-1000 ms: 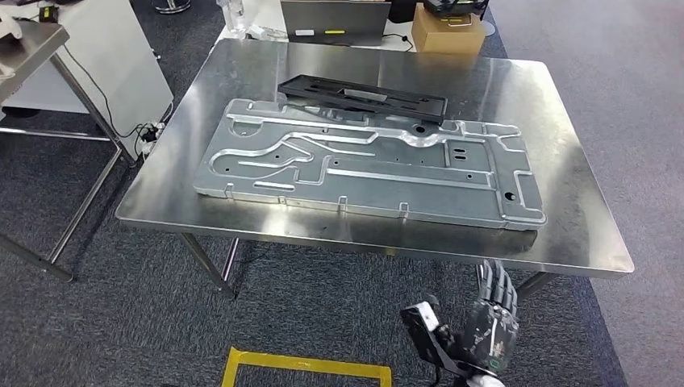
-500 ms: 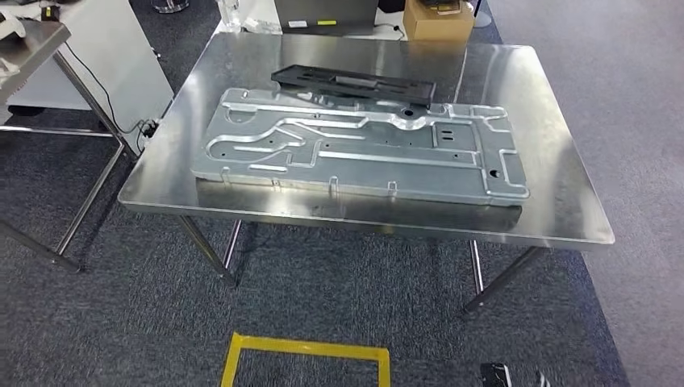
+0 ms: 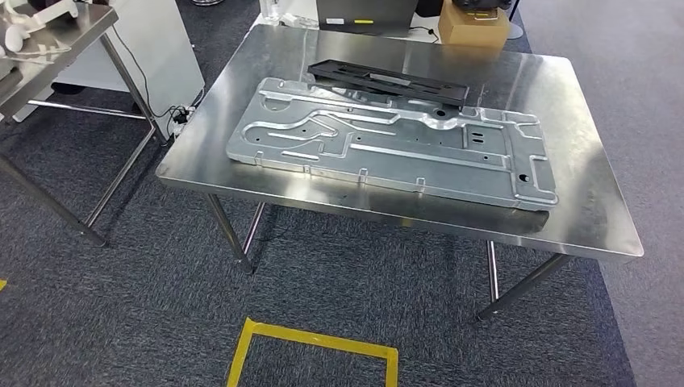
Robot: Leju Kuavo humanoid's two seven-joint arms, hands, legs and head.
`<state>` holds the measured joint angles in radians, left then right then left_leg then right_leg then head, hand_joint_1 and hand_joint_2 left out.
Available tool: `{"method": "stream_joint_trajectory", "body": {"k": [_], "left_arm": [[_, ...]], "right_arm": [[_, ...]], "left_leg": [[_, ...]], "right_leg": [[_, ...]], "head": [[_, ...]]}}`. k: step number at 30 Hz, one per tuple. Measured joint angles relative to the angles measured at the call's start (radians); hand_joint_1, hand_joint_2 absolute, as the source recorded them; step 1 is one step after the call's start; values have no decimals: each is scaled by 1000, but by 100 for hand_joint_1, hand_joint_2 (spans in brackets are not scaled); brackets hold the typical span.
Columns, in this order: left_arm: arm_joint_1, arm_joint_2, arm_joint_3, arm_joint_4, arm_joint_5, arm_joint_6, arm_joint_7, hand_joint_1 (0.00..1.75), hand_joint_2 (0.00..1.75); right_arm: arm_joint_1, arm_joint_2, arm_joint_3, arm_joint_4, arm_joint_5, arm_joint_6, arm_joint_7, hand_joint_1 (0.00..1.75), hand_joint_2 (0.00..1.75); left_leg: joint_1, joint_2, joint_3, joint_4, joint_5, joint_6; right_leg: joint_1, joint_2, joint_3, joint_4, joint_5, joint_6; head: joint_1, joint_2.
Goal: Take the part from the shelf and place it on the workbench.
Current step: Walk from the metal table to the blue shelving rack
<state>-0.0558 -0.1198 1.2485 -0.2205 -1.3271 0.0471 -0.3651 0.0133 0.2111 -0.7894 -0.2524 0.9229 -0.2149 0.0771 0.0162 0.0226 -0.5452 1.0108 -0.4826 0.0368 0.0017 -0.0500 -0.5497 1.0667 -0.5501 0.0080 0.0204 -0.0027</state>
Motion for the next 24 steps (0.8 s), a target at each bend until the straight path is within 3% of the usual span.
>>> {"method": "stream_joint_trajectory", "body": {"k": [2,3,4,5,6,8,10,11,13,14,15,17,19,20,21,24], "left_arm": [[-2,-1,0,0,-3,0,0,0,0],[-3,-1,0,0,-4,1,0,0,0],[-2,-2,0,0,-4,1,1,0,0],[-1,-2,0,0,-5,1,1,0,0],[-1,-2,1,0,-5,1,2,0,0],[-1,-3,1,0,-6,1,3,0,0],[-3,-6,1,0,-6,1,3,0,0],[-2,-6,1,0,-7,1,3,0,0],[0,-6,1,0,-7,1,3,0,0],[1,-6,1,0,-8,1,3,0,0],[1,-6,1,0,-9,1,4,0,0],[-1,-7,1,0,-10,2,5,0,0],[-2,-7,1,0,-11,3,6,0,0],[-1,-7,1,0,-11,3,6,0,0],[0,-7,1,0,-11,4,7,0,0],[-1,-7,2,0,-12,4,7,0,0]], "right_arm": [[-2,0,-18,14,-11,33,25,0,0],[-2,0,-26,19,-15,44,30,0,0],[-3,1,-32,24,-18,52,31,0,0],[-3,1,-39,27,-21,58,30,0,0],[-3,1,-45,29,-23,63,26,0,0],[-4,1,-56,31,-27,74,9,0,0],[-6,0,-64,32,-28,83,-8,0,0],[-8,0,-67,33,-27,87,-15,0,0],[-13,0,-73,33,-25,97,-25,0,0],[-15,0,-74,33,-22,103,-30,0,0],[-15,0,-75,34,-19,109,-34,0,0],[-13,1,-76,35,-13,119,-39,0,0],[-12,1,-77,36,-9,124,-40,0,0],[-12,1,-77,37,-8,125,-40,0,0],[-13,1,-77,38,-8,125,-40,0,0],[-15,1,-77,40,-8,126,-40,0,0]], "left_leg": [[1,-16,-13,-1,13,10],[1,-25,-21,0,18,11],[1,-35,-28,2,23,10],[0,-46,-35,4,27,8],[1,-58,-40,6,31,5],[1,-80,-45,7,38,-2],[0,-97,-51,9,47,-13],[1,-104,-53,8,52,-20],[3,-115,-59,6,60,-35],[3,-105,-65,13,54,-39],[3,-87,-79,40,33,-42],[3,-45,-125,151,-42,-47],[5,-31,-165,269,-102,-53],[5,-29,-163,287,-108,-54],[5,-25,-138,261,-94,-53],[-2,23,-9,60,-32,-41]], "right_leg": [[-6,36,-45,111,-75,8],[-8,43,-70,173,-105,10],[-10,45,-83,213,-118,11],[-11,46,-80,218,-110,11],[-13,49,-56,181,-84,9],[-14,79,23,41,-24,1],[-12,108,70,-53,3,-7],[-9,113,73,-65,3,-9],[-8,93,70,-71,14,-18],[-9,83,69,-76,22,-25],[-12,70,66,-82,29,-32],[-11,42,55,-85,38,-41],[-8,15,41,-79,42,-43],[-6,2,35,-75,42,-43],[-6,-10,31,-71,42,-42],[-1,-43,26,-57,38,-34]], "head": [[0,0],[0,0],[0,0],[0,0],[0,0],[0,0],[0,0],[0,0],[-1,0],[-1,0],[-2,0],[-3,0],[-4,0],[-4,0],[-4,0],[-4,0]]}}
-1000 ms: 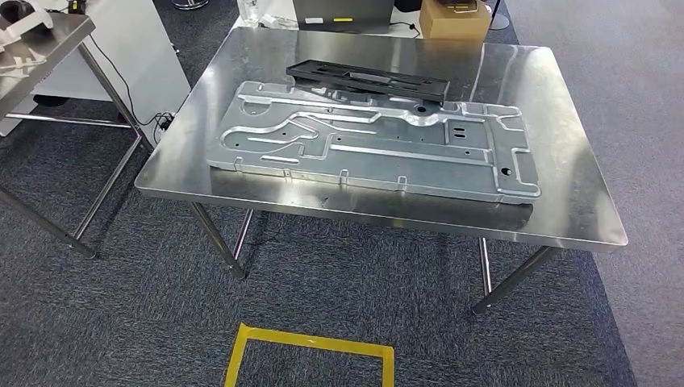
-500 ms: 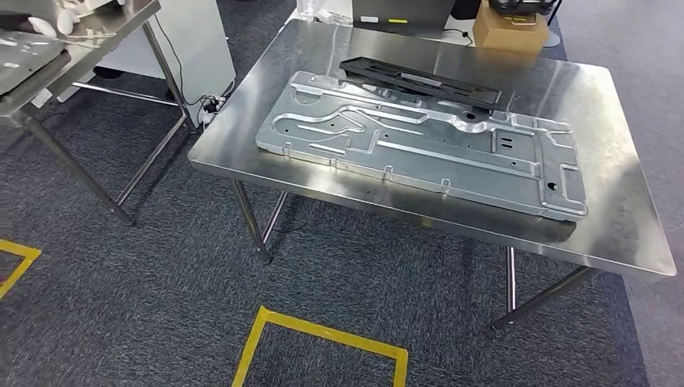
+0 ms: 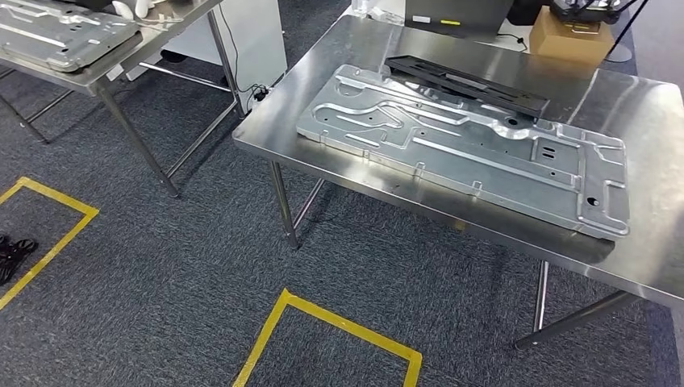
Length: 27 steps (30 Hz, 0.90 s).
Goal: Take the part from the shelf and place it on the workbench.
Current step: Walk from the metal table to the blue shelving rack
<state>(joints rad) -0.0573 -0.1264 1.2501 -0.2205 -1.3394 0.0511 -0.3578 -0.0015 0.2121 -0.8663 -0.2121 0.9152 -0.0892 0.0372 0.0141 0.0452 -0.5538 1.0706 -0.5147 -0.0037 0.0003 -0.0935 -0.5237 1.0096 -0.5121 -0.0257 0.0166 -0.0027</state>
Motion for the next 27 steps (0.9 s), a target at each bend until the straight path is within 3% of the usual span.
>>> {"method": "stream_joint_trajectory", "body": {"k": [2,4,6,8,10,11,12,13,15,17,19,21,23,25,26,27], "left_arm": [[-2,0,0,0,-2,0,0,0,0],[3,0,0,0,-4,2,0,0,0],[5,-1,0,0,-3,4,-1,0,0],[1,-1,0,0,0,5,-6,0,0],[-1,-1,0,0,1,5,-13,0,0],[0,-1,0,0,-1,5,-15,0,0],[2,-1,0,0,-4,5,-16,0,0],[4,-2,0,0,-6,5,-17,0,0],[5,-4,0,0,-10,5,-16,0,0],[4,-6,0,0,-12,5,-14,0,0],[7,-7,0,0,-14,5,-13,0,0],[11,-7,0,0,-14,6,-12,0,0],[11,-8,0,0,-14,6,-11,0,0],[9,-8,0,0,-14,7,-11,0,0],[10,-8,0,0,-14,7,-11,0,0],[11,-8,0,0,-14,7,-10,0,0]], "right_arm": [[-1,0,0,0,0,1,0,0,0],[-5,0,0,0,1,4,0,0,0],[-8,0,0,0,2,10,4,0,0],[-5,-1,-2,1,4,16,11,0,0],[-2,-1,-5,1,4,21,19,0,0],[0,-1,-7,1,4,23,23,0,0],[1,-1,-9,1,4,26,25,0,0],[1,-1,-11,1,3,31,27,0,0],[4,-1,-15,1,3,40,31,0,0],[4,-2,-20,2,5,50,33,0,0],[1,-2,-23,2,10,57,33,0,0],[0,-1,-25,2,14,61,33,0,0],[3,-1,-26,2,15,64,33,0,0],[6,-1,-28,2,16,66,34,0,0],[7,-1,-28,2,16,67,34,0,0],[6,-1,-29,3,16,67,33,0,0]], "left_leg": [[-8,19,28,-57,6,13],[-8,1,24,-62,12,24],[-3,-16,23,-70,23,38],[0,-33,16,-73,33,50],[0,-55,8,-72,38,54],[-1,-67,5,-70,40,54],[-1,-79,4,-68,40,53],[-1,-92,4,-66,41,52],[-1,-115,0,-58,40,47],[0,-135,-11,-51,43,34],[3,-154,-22,-52,50,18],[4,-129,-34,-36,38,8],[5,-77,-74,52,-18,3],[7,-55,-131,181,-79,-5],[8,-52,-145,217,-89,-8],[8,-50,-138,215,-79,-10]], "right_leg": [[4,-18,-1,6,-2,9],[6,-32,1,6,-1,19],[2,3,-7,30,-26,31],[-4,63,-46,124,-91,39],[-8,86,-98,245,-146,42],[-9,88,-110,274,-148,43],[-11,90,-104,265,-130,44],[-13,94,-81,220,-96,43],[-16,132,-20,89,-31,39],[-16,166,8,18,-13,33],[-15,157,9,9,-13,27],[-18,133,12,-4,-5,13],[-18,104,13,-13,2,2],[-15,74,9,-12,2,0],[-15,60,8,-12,2,0],[-14,47,7,-11,1,0]], "head": [[0,0],[1,0],[1,0],[1,0],[1,0],[1,0],[1,0],[1,0],[1,0],[1,0],[1,0],[0,0],[-1,0],[-2,0],[-2,0],[-2,0]]}}
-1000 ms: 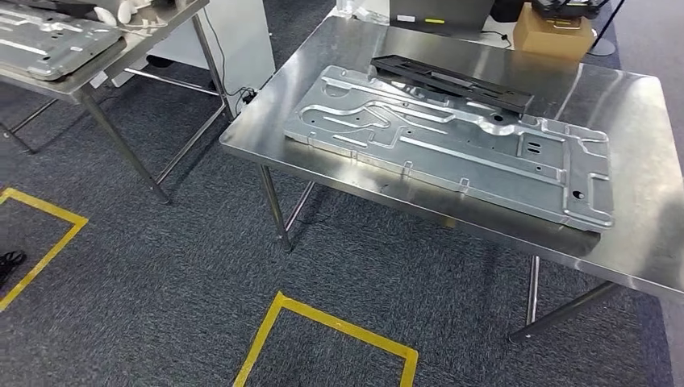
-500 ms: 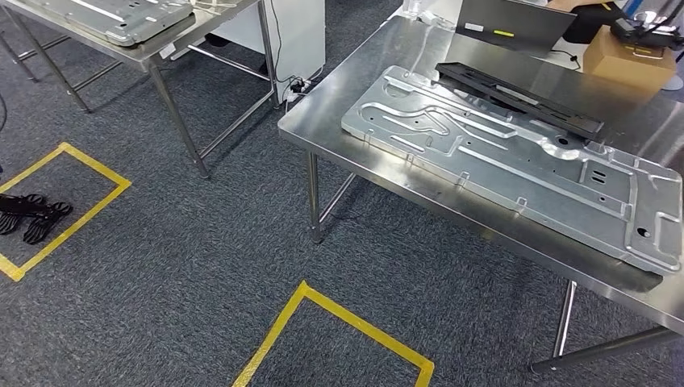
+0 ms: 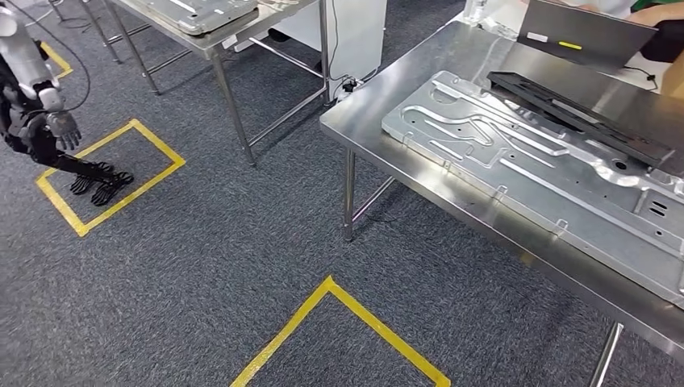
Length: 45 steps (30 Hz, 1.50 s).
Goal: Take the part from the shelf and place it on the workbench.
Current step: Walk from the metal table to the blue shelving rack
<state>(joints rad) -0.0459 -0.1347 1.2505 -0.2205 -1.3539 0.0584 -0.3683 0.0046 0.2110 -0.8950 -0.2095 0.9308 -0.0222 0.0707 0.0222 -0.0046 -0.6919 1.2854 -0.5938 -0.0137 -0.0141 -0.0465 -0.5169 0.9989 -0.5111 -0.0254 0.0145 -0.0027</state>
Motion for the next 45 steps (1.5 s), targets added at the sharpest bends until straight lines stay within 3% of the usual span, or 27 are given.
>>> {"method": "stream_joint_trajectory", "body": {"k": [2,4,6,8,10,12,14,16,17,18,21,22,24,26,28,30,31,32,34,36,37,39,40,42,43,45], "left_arm": [[3,0,0,0,0,0,0,0,0],[0,1,0,0,0,1,0,0,0],[0,1,0,0,0,2,0,0,0],[4,0,0,0,0,3,0,0,0],[5,0,0,0,-1,3,1,0,0],[2,0,0,0,-1,4,1,0,0],[1,0,0,0,-3,4,2,0,0],[1,0,0,0,-4,5,3,0,0],[1,0,0,0,-4,5,3,0,0],[2,0,0,0,-6,5,4,0,0],[2,-3,0,0,-16,5,8,0,0],[1,-4,0,0,-18,5,9,0,0],[4,-5,0,0,-21,5,10,0,0],[6,-5,0,0,-22,6,11,0,0],[3,-6,0,0,-22,6,14,0,0],[1,-6,0,0,-22,6,17,0,0],[3,-6,0,0,-22,6,18,0,0],[4,-6,0,0,-22,6,19,0,0],[5,-6,0,0,-22,6,20,0,0],[2,-5,0,0,-22,7,20,0,0],[2,-5,0,0,-22,7,20,0,0],[6,-5,0,0,-23,7,21,0,0],[8,-5,0,0,-23,7,21,0,0],[7,-5,0,0,-25,8,21,0,0],[6,-5,0,0,-25,7,21,0,0],[4,-5,0,0,-26,7,21,0,0]], "right_arm": [[-2,0,0,0,0,0,0,0,0],[-4,0,0,0,0,0,0,0,0],[-6,0,-1,0,0,0,0,0,0],[-11,0,-1,0,0,0,0,0,0],[-12,0,-1,0,0,0,0,0,0],[-9,0,-1,0,1,2,0,0,0],[-7,0,-1,1,2,5,0,0,0],[-7,0,-1,1,3,7,0,0,0],[-7,0,-1,1,3,7,0,0,0],[-6,0,-1,1,3,9,2,0,0],[-3,-3,-4,2,6,21,15,0,0],[-4,-4,-4,2,8,24,20,0,0],[-7,-4,-5,2,11,26,25,0,0],[-8,-5,-6,3,17,29,29,0,0],[-5,-5,-7,3,26,32,30,0,0],[-3,-5,-8,4,33,34,30,0,0],[-3,-5,-9,4,36,34,30,0,0],[-4,-5,-10,4,38,35,30,0,0],[-5,-5,-10,4,41,36,30,0,0],[-6,-6,-11,4,42,35,30,0,0],[-7,-6,-11,5,43,35,30,0,0],[-12,-6,-11,5,45,34,30,0,0],[-14,-6,-11,5,47,34,30,0,0],[-13,-6,-12,5,51,33,30,0,0],[-12,-6,-12,5,54,32,30,0,0],[-9,-6,-13,5,57,31,31,0,0]], "left_leg": [[1,19,69,-113,58,1],[-6,52,136,-235,92,8],[-12,59,150,-270,93,18],[-11,40,147,-274,99,30],[-8,24,147,-281,107,43],[-9,7,142,-282,113,53],[-11,-10,137,-281,115,57],[-12,-17,135,-281,116,57],[-12,-18,135,-281,116,57],[-13,-25,136,-280,116,57],[-14,-80,132,-273,118,49],[-12,-96,128,-273,120,42],[-10,-114,122,-275,126,28],[-12,-84,106,-247,105,18],[-11,-28,57,-141,43,9],[-6,-6,2,-20,-9,-2],[-4,-3,-6,1,-9,-6],[-2,1,8,-19,10,-9],[1,30,81,-150,71,-11],[-4,57,136,-255,101,-2],[-7,61,143,-271,101,5],[-11,42,139,-273,104,19],[-10,33,139,-276,107,26],[-7,16,141,-283,113,40],[-7,7,139,-284,115,44],[-10,-14,136,-283,117,50]], "right_leg": [[0,-22,2,3,-3,4],[5,-42,3,9,-9,14],[10,-58,5,12,-11,24],[8,-63,9,14,-15,34],[3,-22,-5,52,-49,44],[1,28,-58,167,-119,48],[1,41,-113,284,-167,48],[1,42,-132,322,-176,47],[1,42,-133,323,-175,47],[1,43,-125,306,-157,46],[3,105,-28,82,-34,25],[4,121,-4,23,-11,20],[3,104,-1,12,-6,14],[-2,79,7,-7,4,3],[-1,49,11,-16,8,-5],[1,20,9,-14,6,-7],[2,6,9,-13,4,-6],[1,-6,9,-10,2,-4],[1,-29,13,-4,-6,4],[5,-48,14,5,-15,15],[7,-55,15,7,-17,21],[9,-69,18,7,-19,31],[6,-63,19,12,-25,35],[2,-20,-3,67,-68,42],[0,9,-29,126,-103,44],[1,37,-93,256,-159,44]], "head": [[0,0],[1,0],[2,0],[2,0],[2,0],[2,0],[2,0],[2,0],[2,0],[2,0],[2,0],[2,0],[2,0],[0,0],[-2,0],[-3,0],[-3,0],[-3,0],[-3,0],[-2,0],[-2,0],[-1,0],[-1,0],[-1,0],[-1,0],[-1,0]]}}
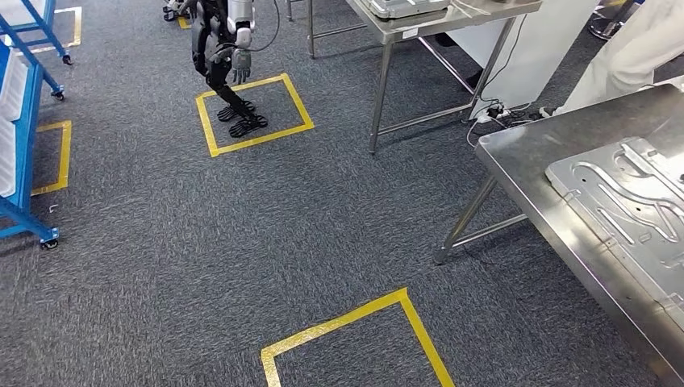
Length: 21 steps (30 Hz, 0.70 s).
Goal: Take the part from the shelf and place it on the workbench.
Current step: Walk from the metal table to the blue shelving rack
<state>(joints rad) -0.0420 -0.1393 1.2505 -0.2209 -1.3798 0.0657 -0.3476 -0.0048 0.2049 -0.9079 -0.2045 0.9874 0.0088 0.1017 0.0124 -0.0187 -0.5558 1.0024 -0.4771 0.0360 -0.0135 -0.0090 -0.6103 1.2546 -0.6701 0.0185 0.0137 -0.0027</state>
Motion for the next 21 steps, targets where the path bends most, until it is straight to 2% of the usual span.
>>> {"method": "stream_joint_trajectory", "body": {"k": [1,2,3,4,5,6,7,8,9,10,11,12,14,15,16,17,18,20,21], "left_arm": [[0,0,0,0,-1,0,0,0,0],[0,1,0,0,-1,0,0,0,0],[1,1,0,0,-2,0,0,0,0],[1,0,0,0,-2,0,0,0,0],[1,-1,0,0,-2,0,0,0,0],[-1,-2,0,0,-2,0,0,0,0],[-1,-3,0,0,-2,0,0,0,0],[-2,-4,0,0,-2,0,0,0,0],[-1,-4,0,0,-2,0,0,0,0],[1,-3,1,0,-2,0,0,0,0],[2,-3,1,0,-2,0,0,0,0],[1,-3,1,0,-2,0,0,0,0],[-1,-2,2,0,-2,0,0,0,0],[-2,-2,2,0,-2,0,0,0,0],[-2,-2,2,0,-2,0,0,0,0],[-1,-2,3,0,-3,1,1,0,0],[1,-2,3,0,-3,1,2,0,0],[0,-2,4,0,-3,0,2,0,0],[-1,-3,4,0,-3,0,2,0,0]], "right_arm": [[1,0,0,0,1,0,0,0,0],[1,0,0,0,1,-1,1,0,0],[1,0,-1,0,2,-1,1,0,0],[2,0,-1,0,2,-2,1,0,0],[3,-2,-2,0,3,-2,1,0,0],[3,-3,-3,0,4,-3,0,0,0],[2,-4,-4,0,4,-4,0,0,0],[1,-6,-5,0,5,-5,0,0,0],[-2,-6,-6,0,5,-6,0,0,0],[-3,-6,-7,0,5,-6,0,0,0],[-3,-6,-8,0,5,-6,0,0,0],[-2,-6,-9,0,5,-6,0,0,0],[2,-5,-12,1,6,-6,0,0,0],[3,-5,-13,1,6,-6,0,0,0],[3,-5,-14,1,6,-6,1,0,0],[2,-5,-15,1,6,-6,1,0,0],[2,-5,-16,1,6,-6,1,0,0],[0,-7,-16,1,6,-7,2,0,0],[0,-8,-16,0,7,-7,2,0,0]], "left_leg": [[-2,-12,0,1,0,1],[-3,-26,1,2,0,1],[-3,-40,2,3,0,1],[-4,-53,4,3,0,1],[-4,-65,4,4,0,-1],[-2,-77,2,5,1,-5],[1,-87,-2,5,2,-11],[4,-98,-6,4,5,-18],[7,-110,-9,1,9,-25],[8,-110,-11,2,9,-30],[6,-94,-17,13,1,-34],[4,-69,-32,44,-18,-37],[3,-12,-87,161,-80,-42],[5,0,-118,224,-106,-46],[9,6,-137,264,-116,-51],[14,11,-138,270,-109,-57],[21,17,-118,235,-84,-64],[32,46,-47,107,-27,-79],[34,57,-21,57,-12,-79]], "right_leg": [[0,4,-19,33,-2,-1],[0,7,-19,26,18,-4],[1,12,-1,-20,56,-8],[2,28,28,-90,99,-15],[2,53,56,-155,130,-22],[4,75,77,-204,149,-28],[6,91,87,-231,155,-33],[8,94,89,-237,154,-35],[10,84,91,-244,157,-36],[8,70,96,-255,163,-38],[6,57,103,-268,169,-41],[4,41,110,-281,174,-45],[4,10,117,-294,178,-50],[5,-7,117,-294,177,-50],[5,-23,117,-291,174,-49],[3,-37,117,-288,171,-47],[1,-50,118,-284,167,-42],[-4,-71,118,-268,153,-26],[-4,-80,117,-257,144,-16]], "head": [[0,0],[0,0],[0,0],[0,0],[0,0],[0,0],[0,0],[0,0],[0,0],[0,0],[-1,0],[-1,0],[-3,0],[-3,0],[-3,0],[-3,0],[-3,0],[-4,0],[-3,0]]}}
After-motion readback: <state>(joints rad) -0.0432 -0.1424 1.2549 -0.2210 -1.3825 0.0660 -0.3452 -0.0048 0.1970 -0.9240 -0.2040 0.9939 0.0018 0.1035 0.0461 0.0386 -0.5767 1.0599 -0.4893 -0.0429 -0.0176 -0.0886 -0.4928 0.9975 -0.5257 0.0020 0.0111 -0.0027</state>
